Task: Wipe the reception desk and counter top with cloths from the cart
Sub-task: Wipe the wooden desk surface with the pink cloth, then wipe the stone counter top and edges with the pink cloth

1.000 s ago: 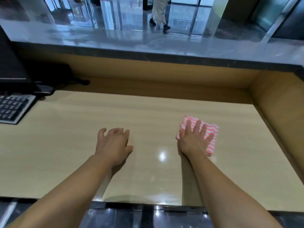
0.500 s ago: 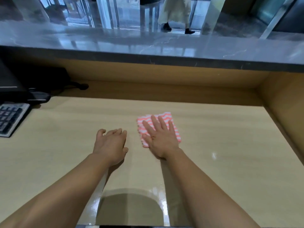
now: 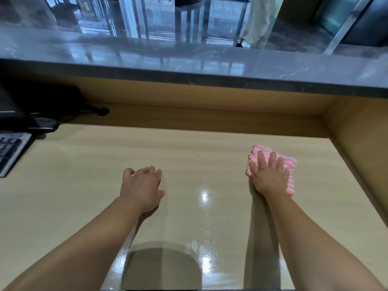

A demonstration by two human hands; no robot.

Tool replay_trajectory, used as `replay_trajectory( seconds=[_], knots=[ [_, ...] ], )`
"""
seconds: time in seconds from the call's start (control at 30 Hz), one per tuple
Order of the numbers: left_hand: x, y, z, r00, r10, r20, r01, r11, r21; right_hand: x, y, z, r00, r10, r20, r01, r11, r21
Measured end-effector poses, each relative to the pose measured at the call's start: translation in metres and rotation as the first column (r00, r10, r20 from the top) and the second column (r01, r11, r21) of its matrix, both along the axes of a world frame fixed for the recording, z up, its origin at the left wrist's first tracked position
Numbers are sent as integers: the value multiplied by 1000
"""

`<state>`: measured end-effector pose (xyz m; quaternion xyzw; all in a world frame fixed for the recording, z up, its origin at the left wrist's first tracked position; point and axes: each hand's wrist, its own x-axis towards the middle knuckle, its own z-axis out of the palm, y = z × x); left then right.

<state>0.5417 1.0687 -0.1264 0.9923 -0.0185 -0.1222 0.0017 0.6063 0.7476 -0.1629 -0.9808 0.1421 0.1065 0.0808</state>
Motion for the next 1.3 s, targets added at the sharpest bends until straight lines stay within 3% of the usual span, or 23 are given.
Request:
replay_trajectory(
  seconds=[0.1,0.4,0.53,0.7,0.83,1.07,1.3],
  knots=[
    [-3,-2,0,1000,20,13,-20,1000,-8,-9,41,-2,1000,20,-1,-20,1000,8],
    [-26,0,19,994,103,39,-103,995,14,-82,151,-6,905,425,35,-426,902,72],
    [-39,-5,38,992,119,38,-120,992,47,-119,158,-1,829,558,24,-556,821,130],
    [-56,-11,62,992,117,42,-120,990,68,-137,139,12,764,642,-54,-642,766,32],
    [-64,-20,88,990,116,83,-121,990,67,-127,124,37,803,593,-67,-593,805,14],
    [-68,-44,133,985,90,145,-106,989,107,-106,98,96,915,403,-10,-396,905,152],
    [-57,-61,174,983,102,152,-124,982,142,-68,68,160,965,259,-32,-235,916,324]
  ],
)
